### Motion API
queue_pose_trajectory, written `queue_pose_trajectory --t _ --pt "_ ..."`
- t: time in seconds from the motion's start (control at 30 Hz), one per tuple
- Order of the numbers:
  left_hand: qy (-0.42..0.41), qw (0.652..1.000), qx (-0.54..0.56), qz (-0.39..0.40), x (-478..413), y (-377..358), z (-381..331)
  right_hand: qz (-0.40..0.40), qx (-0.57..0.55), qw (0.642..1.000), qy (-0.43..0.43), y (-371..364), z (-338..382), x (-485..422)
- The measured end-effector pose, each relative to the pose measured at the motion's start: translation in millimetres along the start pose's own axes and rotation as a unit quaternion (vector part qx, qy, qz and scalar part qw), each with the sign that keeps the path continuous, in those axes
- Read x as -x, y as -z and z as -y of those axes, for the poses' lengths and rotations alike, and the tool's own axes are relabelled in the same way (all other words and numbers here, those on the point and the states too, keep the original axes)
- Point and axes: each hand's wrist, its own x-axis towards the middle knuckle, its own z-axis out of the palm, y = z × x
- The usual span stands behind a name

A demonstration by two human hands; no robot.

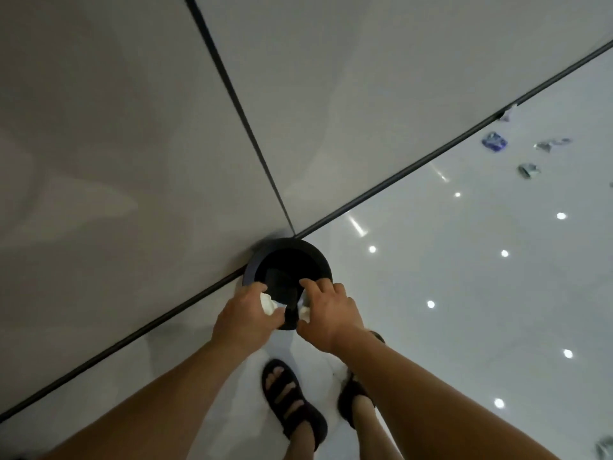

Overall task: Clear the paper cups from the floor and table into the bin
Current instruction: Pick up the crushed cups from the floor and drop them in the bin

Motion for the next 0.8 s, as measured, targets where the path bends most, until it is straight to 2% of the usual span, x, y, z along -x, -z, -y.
queue_pose_trajectory --t 0.1,0.2,0.3,0.37,0.53,0.67,0.73,0.8 --pt "0.03 0.999 0.021 0.0 -56.9 -34.7 17.3 -0.008 -0.008 1.0 -0.021 -39.2 -21.0 -50.3" --pt "0.068 0.996 0.066 -0.003 -95.9 -59.4 32.6 -0.005 -0.062 0.997 -0.039 -72.3 -33.1 -78.4" --pt "0.099 0.988 0.115 0.018 -113.3 -72.7 38.8 -0.008 -0.114 0.993 -0.027 -87.6 -41.2 -86.9" --pt "0.1 0.989 0.107 0.034 -109.7 -72.9 38.8 -0.015 -0.128 0.991 -0.021 -86.7 -47.1 -80.1" --pt "0.022 0.999 0.006 0.025 -73.2 -42.5 7.2 -0.018 -0.122 0.992 -0.029 -44.8 -55.1 -51.1" --pt "-0.035 0.998 -0.053 0.011 -49.4 -5.5 -48.5 -0.025 -0.089 0.994 -0.05 18.0 -58.7 -24.8" --pt "-0.094 0.992 -0.084 0.01 -21.5 18.7 -92.2 -0.054 -0.07 0.994 -0.067 58.5 -60.5 8.4" --pt "-0.101 0.989 -0.107 0.017 -19.6 23.9 -103.9 -0.038 -0.044 0.996 -0.074 69.9 -60.0 13.6"
